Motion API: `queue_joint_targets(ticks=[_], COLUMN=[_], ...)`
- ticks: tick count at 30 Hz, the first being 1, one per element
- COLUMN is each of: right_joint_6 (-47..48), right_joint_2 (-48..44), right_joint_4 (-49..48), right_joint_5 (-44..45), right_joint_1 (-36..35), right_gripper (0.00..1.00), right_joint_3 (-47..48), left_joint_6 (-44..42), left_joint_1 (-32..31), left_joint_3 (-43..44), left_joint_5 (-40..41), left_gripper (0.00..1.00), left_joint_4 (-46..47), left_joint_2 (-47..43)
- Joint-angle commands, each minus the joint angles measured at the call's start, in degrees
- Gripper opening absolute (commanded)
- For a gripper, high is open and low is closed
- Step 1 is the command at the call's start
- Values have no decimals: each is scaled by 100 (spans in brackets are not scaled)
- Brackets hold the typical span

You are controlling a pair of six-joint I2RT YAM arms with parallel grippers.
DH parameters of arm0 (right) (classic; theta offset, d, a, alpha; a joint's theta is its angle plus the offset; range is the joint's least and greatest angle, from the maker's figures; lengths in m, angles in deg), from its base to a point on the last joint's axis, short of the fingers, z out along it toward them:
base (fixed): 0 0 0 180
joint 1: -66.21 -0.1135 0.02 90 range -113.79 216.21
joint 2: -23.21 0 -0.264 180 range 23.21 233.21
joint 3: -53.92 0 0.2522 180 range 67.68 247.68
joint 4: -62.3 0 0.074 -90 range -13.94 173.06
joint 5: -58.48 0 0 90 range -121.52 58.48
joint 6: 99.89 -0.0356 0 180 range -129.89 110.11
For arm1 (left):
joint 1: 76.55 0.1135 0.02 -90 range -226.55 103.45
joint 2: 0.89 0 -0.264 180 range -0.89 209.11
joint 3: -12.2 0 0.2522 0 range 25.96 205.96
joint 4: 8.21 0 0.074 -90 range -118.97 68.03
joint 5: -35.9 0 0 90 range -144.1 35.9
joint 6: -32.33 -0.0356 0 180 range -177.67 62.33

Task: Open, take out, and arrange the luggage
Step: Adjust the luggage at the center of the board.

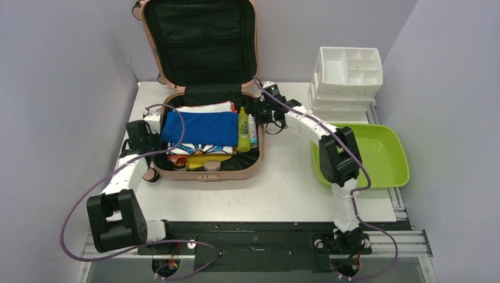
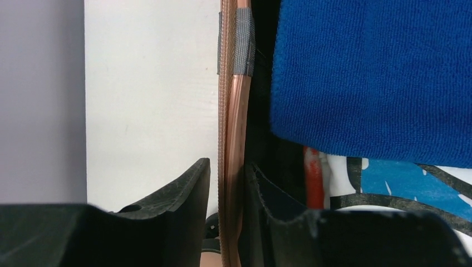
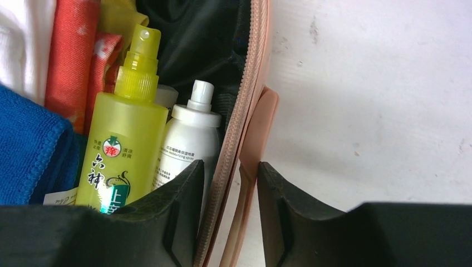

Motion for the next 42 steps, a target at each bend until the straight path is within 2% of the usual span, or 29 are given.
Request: queue_joint_targets(ticks=[1,2,4,11,13,14,15,16,17,22,23,26,29,34,37,42], right_joint_6=[-46,-51,-48,384,788,1146,1355,1694,2102,3019,3304,3749,3923,4172,4716,6200], right_joint_2=[276,270,195,-699,-1326,-1508,-1878,-2065,-2464,-3863,-4131,-4576,-4826,-4653,-4741,-5302], right_joint_4=[-619,-617,-615,-542,-346,-80,66,348,491,1178,1239,1338,1263,1584,1897,2794], right_joint_5=[-395,-385,-352,-277,-291,-302,-317,-423,-487,-596,-530,-347,-344,-781,-924,-1637], right_joint_1=[-412,-448,-464,-445,-434,-414,-390,-319,-190,653,888,1251,1460,1589,1777,2501], right_gripper=[36,36,39,49,54,58,59,61,62,64,64,64,64,61,60,61], right_joint_3=[308,304,267,-308,-492,-540,-671,-753,-966,-2335,-2521,-3419,-3952,-4149,-4107,-3895], left_joint_6=[-189,-216,-238,-166,-129,-120,-104,-68,-42,18,-17,-295,-575,-458,-366,-349], left_joint_1=[451,523,600,617,617,612,609,618,619,607,601,578,571,564,580,642], left_joint_3=[-16,52,187,903,1083,1170,1204,1247,1255,1544,1650,1725,1386,575,225,163], left_joint_5=[317,332,346,233,131,44,-14,-135,-161,-1142,-1573,-2367,-3007,-3100,-3113,-3213], left_gripper=[29,36,42,48,59,70,77,90,97,96,96,96,96,96,96,96], left_joint_4=[-106,-74,81,285,180,89,37,-44,-82,-834,-983,-1789,-2104,-1798,-1538,-1530], left_joint_2=[-130,-107,7,784,849,789,717,514,391,-742,-883,-1475,-1928,-2726,-3035,-3103])
